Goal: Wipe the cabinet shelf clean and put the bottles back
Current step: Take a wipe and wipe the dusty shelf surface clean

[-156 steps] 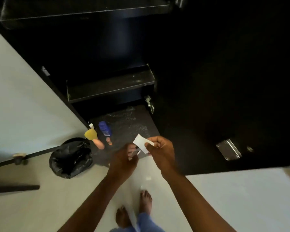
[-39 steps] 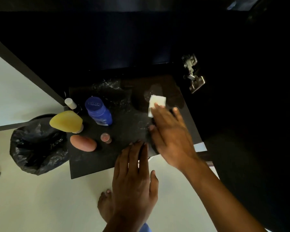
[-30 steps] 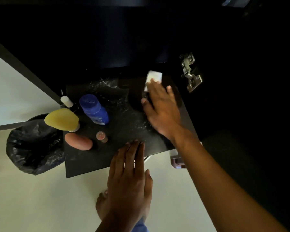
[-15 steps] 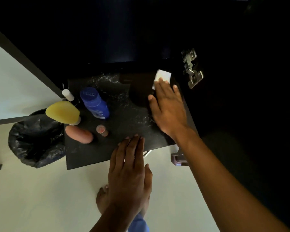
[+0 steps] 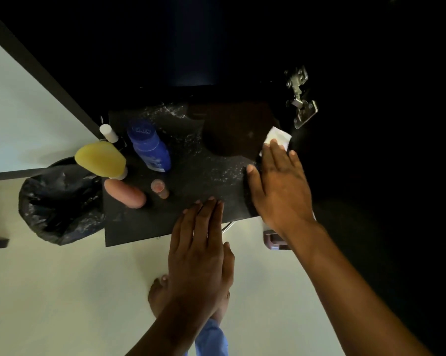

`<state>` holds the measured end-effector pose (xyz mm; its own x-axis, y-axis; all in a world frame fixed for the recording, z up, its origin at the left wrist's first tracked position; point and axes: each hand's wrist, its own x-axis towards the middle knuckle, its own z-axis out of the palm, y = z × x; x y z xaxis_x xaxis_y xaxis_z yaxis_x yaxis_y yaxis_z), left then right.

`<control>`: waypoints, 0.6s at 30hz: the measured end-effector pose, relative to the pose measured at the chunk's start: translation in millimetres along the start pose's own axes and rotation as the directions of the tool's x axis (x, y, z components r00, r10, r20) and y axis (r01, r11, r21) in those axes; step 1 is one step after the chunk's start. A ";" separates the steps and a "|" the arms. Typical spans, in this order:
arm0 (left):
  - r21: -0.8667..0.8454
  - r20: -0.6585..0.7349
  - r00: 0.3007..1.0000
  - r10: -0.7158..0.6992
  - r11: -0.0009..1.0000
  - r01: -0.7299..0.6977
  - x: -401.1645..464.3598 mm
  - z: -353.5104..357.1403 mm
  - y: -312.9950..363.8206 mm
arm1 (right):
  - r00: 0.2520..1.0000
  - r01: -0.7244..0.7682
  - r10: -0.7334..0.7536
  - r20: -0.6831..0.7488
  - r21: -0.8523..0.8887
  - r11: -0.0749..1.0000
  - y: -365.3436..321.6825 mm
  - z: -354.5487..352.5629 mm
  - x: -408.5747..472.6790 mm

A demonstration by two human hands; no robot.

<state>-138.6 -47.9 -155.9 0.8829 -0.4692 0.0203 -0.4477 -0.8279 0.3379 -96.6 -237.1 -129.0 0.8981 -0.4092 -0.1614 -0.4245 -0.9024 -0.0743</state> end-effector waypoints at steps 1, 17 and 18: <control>-0.006 0.001 1.000 -0.006 1.000 0.006 0.1 -0.4 1.0 | 0.999 0.052 -0.052 0.015 0.037 0.998 -3.1 1.4 -0.1; 0.028 0.008 1.000 0.014 1.000 -0.014 -0.1 -2.2 3.6 | 0.997 -0.076 0.075 0.012 0.118 0.990 7.6 9.7 -60.4; 0.023 0.007 1.000 0.017 1.000 -0.017 0.0 -2.2 4.1 | 0.999 -0.033 0.027 0.037 0.151 0.988 4.8 8.9 -63.5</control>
<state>-140.0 -50.6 -152.4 0.8743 -0.4849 0.0196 -0.4657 -0.8268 0.3155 -156.7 -214.2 -127.9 0.8812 -0.4283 -0.1999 -0.4660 -0.8579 -0.2163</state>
